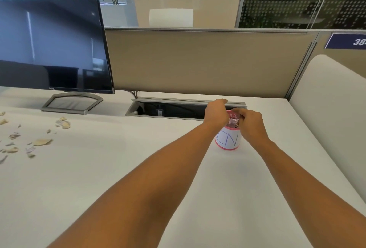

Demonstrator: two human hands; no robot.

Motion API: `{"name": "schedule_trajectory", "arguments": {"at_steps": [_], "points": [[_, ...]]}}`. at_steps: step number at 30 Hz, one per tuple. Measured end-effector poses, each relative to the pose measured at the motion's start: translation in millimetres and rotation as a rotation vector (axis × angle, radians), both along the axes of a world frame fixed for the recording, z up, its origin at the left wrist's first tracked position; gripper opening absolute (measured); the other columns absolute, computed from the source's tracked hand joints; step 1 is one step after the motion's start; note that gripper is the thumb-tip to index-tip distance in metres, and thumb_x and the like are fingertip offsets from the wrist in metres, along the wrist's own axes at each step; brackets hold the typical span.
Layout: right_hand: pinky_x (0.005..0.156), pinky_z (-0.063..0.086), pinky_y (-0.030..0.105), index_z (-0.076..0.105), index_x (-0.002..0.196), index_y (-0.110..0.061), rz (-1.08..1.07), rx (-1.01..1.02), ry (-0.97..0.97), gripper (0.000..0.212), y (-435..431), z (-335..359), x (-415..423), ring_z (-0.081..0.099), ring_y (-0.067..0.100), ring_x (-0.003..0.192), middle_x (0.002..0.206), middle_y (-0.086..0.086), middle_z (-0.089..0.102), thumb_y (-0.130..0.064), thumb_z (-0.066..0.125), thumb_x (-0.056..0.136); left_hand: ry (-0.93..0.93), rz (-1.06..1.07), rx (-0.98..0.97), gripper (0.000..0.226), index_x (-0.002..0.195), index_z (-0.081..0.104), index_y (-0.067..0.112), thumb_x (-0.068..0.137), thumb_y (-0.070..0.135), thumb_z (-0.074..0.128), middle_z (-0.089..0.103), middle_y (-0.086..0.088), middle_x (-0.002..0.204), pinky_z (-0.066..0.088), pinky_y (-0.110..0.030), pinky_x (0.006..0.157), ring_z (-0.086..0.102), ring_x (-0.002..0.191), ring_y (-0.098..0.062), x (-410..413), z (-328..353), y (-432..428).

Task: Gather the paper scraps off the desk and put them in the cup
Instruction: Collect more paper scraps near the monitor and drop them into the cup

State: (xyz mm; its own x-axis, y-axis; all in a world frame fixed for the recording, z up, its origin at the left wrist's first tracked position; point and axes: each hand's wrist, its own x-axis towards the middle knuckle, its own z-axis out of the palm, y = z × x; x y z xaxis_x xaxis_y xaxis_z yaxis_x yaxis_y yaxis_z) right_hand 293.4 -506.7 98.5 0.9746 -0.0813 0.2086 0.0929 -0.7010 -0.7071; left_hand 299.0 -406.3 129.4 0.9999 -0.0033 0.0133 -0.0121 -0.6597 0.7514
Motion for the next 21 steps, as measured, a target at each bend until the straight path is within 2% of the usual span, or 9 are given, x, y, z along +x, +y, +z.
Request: {"name": "schedule_trajectory", "arguments": {"at_steps": [4,10,14,21], "points": [[0.1,0.045,0.034,0.056,0.124,-0.008,-0.086,0.023,0.005,0.032,3,0,0,0.054,0.031,0.117,0.13,0.015,0.056,-0.01,0.038,0.098,-0.002,-0.011,-0.023,0.055,0.139,0.038,0.007,0.088,-0.004,0.053,0.049,-0.017,0.138,0.043,-0.044,0.104,0.048,0.127,-0.033,2,-1,2],[0.102,0.044,0.036,0.059,0.121,-0.005,-0.07,-0.023,-0.015,0.031,4,0,-4,0.055,0.032,0.116,0.128,0.015,0.058,-0.007,0.04,0.097,-0.05,0.029,-0.095,0.048,0.136,0.043,0.007,0.09,-0.003,0.05,0.053,-0.016,0.135,0.042,-0.041,0.104,0.051,0.124,-0.031,-1,-3,8],[0.101,0.044,0.036,0.058,0.122,-0.005,-0.09,-0.025,-0.001,0.031,8,-1,-10,0.055,0.031,0.115,0.127,0.015,0.059,-0.013,0.043,0.096,-0.068,0.074,-0.128,0.043,0.133,0.047,0.005,0.091,-0.003,0.049,0.056,-0.016,0.132,0.042,-0.036,0.104,0.055,0.121,-0.028,-7,-11,18],[0.101,0.044,0.036,0.058,0.122,-0.005,-0.051,-0.058,-0.033,0.031,32,1,-43,0.053,0.03,0.116,0.128,0.014,0.058,-0.014,0.046,0.095,-0.059,0.072,-0.016,0.037,0.129,0.052,0.01,0.093,0.007,0.051,0.057,-0.01,0.131,0.042,-0.03,0.102,0.056,0.119,-0.024,-37,-41,55]]}}
